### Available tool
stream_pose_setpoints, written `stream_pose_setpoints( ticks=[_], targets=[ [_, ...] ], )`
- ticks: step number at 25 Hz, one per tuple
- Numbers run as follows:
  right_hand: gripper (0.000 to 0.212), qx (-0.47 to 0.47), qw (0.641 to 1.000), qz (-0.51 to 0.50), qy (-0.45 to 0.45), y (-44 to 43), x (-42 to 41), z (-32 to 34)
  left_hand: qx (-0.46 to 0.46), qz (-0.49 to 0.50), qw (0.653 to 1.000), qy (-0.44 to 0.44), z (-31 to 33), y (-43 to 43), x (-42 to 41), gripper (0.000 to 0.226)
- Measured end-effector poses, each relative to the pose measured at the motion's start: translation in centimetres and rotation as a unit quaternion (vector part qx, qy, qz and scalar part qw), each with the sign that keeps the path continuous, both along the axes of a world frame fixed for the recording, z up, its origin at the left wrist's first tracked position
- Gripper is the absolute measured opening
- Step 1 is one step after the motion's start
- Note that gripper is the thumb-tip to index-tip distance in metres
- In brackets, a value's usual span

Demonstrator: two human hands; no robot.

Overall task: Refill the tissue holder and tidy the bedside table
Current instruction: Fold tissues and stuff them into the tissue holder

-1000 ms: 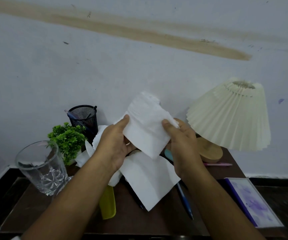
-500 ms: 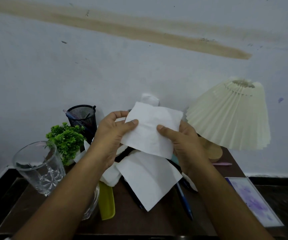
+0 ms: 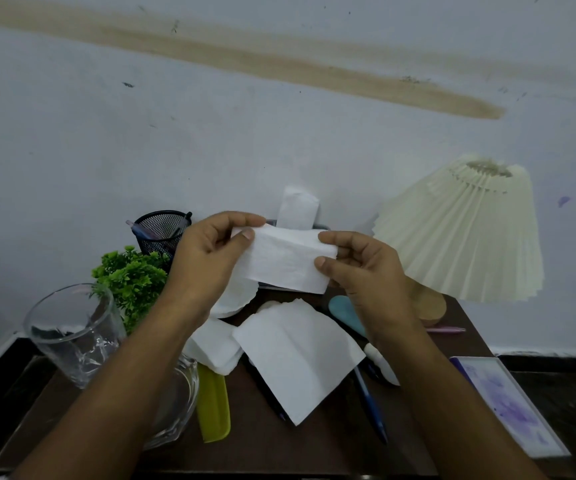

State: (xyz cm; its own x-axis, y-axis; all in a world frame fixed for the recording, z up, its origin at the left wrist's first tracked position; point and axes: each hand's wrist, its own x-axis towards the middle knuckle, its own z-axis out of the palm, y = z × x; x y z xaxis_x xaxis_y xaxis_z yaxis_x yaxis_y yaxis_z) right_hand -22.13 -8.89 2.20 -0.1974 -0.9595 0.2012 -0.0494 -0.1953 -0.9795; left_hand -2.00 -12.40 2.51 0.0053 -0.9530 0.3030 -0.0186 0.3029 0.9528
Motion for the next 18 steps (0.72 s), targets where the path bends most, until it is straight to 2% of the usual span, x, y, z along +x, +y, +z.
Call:
stream_pose_setpoints(
  ticks=[4,7,8,11,14,16,18],
  targets=[
    [0.015,0.000,0.999,-0.035,0.037,-0.2,0.2,-0.2,-0.018,0.005,0.995,-0.097,-0.3,-0.6,1.2,0.023],
    [0.009,0.004,0.998,-0.043,0.037,-0.2,0.2,-0.2,-0.054,0.031,0.980,-0.188,-0.4,-0.9,2.1,0.011],
    [0.008,0.015,0.999,-0.031,0.037,-0.2,0.0,-0.1,-0.060,0.034,0.978,-0.195,-0.4,-1.0,2.3,0.008],
    [0.006,0.041,0.996,0.036,0.072,-0.1,-0.2,-0.1,-0.013,-0.026,0.993,-0.111,0.2,-0.9,2.7,0.006],
    [0.031,0.025,0.986,0.087,0.141,0.1,0.4,-0.3,-0.007,-0.122,0.987,-0.101,0.8,0.0,1.9,0.006],
    [0.024,0.012,0.981,0.130,0.146,0.4,1.3,0.0,-0.010,-0.169,0.980,-0.104,0.9,0.4,1.1,0.006],
    [0.012,0.002,0.979,0.141,0.145,0.4,1.6,0.1,-0.011,-0.169,0.980,-0.101,0.7,0.4,0.8,0.006]
  ],
)
